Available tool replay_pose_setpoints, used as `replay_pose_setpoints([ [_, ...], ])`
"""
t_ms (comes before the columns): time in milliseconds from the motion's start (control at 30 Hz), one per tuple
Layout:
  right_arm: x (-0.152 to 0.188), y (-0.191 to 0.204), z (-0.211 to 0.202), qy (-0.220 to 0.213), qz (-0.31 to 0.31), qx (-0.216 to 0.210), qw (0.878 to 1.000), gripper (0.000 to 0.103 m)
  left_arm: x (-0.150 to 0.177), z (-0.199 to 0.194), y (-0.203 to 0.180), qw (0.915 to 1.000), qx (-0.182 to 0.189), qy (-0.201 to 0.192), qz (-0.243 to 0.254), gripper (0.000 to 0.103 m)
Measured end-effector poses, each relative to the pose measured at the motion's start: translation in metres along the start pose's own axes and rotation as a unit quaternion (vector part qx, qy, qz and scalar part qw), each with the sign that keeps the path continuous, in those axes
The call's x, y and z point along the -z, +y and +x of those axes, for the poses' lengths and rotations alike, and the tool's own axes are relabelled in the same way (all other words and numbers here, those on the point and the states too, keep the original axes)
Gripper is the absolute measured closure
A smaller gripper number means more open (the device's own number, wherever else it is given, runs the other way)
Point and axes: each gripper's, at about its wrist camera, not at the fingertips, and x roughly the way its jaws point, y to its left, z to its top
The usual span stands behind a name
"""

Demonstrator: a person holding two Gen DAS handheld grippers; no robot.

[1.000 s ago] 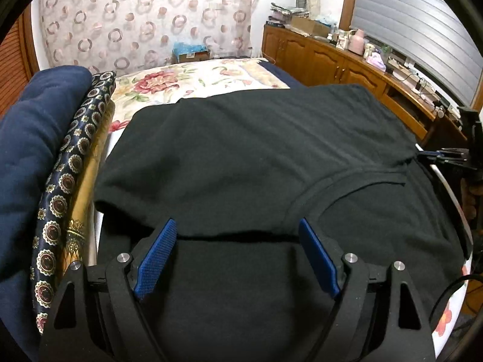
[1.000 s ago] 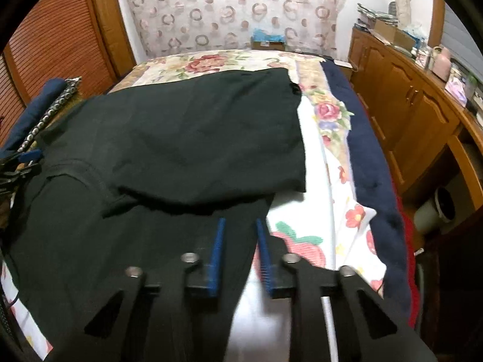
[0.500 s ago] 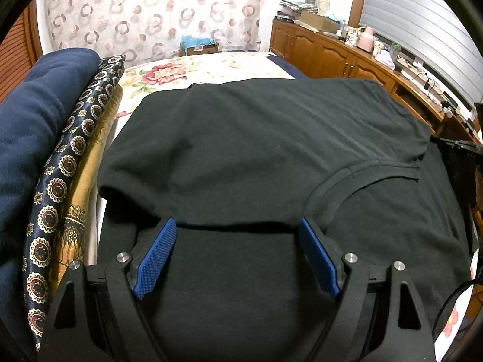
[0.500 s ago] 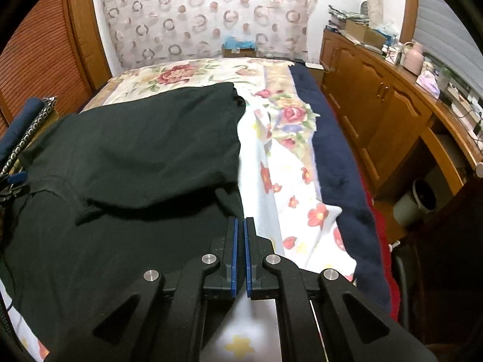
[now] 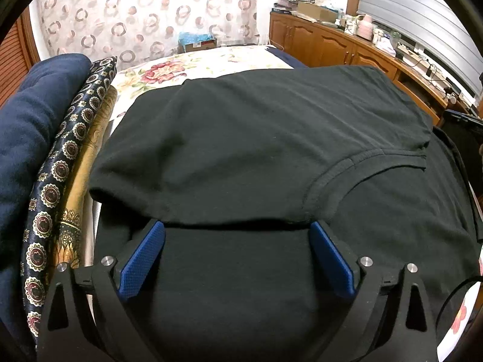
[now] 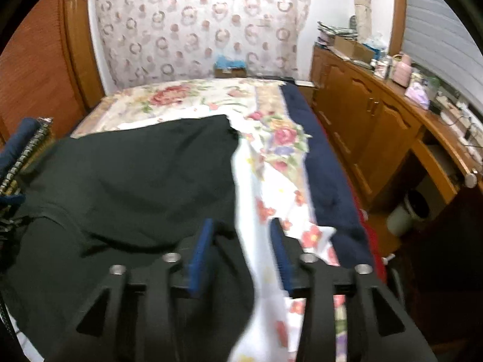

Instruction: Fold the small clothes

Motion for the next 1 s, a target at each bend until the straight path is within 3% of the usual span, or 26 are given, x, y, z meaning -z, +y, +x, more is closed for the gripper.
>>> replay_pose_setpoints([
  [167, 0.008, 0.012, 0.017, 0.018, 0.006, -0.042, 0.999, 0.048, 0.002, -0.009, 0.013, 0.9990, 0.002, -0.016, -0.042, 0.006],
  [333, 0.010, 0.015, 0.028, 0.031, -0.001, -0.057, 0.998, 0.048, 0.004, -0.013, 0.037, 0.9932, 0.001, -0.028, -0.113, 0.018],
  [533, 0.005, 0.008, 0.032, 0.036, -0.011, -0.053, 0.998, 0.048, 0.003, -0.015, 0.038, 0.9904, -0.023, -0.050, -0.127, 0.021],
  [567, 0.004, 0.007, 0.033, 0.036, -0.011, -0.054, 0.998, 0.048, 0.003, -0.014, 0.039, 0.9898, -0.024, -0.052, -0.130, 0.024],
  [600, 0.002, 0.010, 0.030, 0.036, -0.011, -0.052, 0.998, 0.048, 0.002, -0.014, 0.041, 0.9884, -0.031, -0.055, -0.138, 0.035],
  [667, 0.000, 0.009, 0.029, 0.033, -0.011, -0.051, 0.998, 0.048, 0.000, -0.014, 0.046, 0.9860, -0.045, -0.060, -0.149, 0.040],
  [733, -0.002, 0.007, 0.027, 0.026, -0.011, -0.048, 0.998, 0.048, -0.003, -0.019, 0.048, 0.9850, -0.043, -0.069, -0.152, 0.047],
  [867, -0.005, 0.008, 0.025, 0.017, -0.013, -0.039, 0.999, 0.048, -0.012, -0.032, 0.045, 0.9866, -0.052, -0.087, -0.128, 0.047],
  [1000, -0.009, 0.007, 0.027, 0.010, -0.014, -0.034, 0.999, 0.048, -0.021, -0.032, 0.049, 0.9872, -0.097, -0.081, -0.097, 0.049],
])
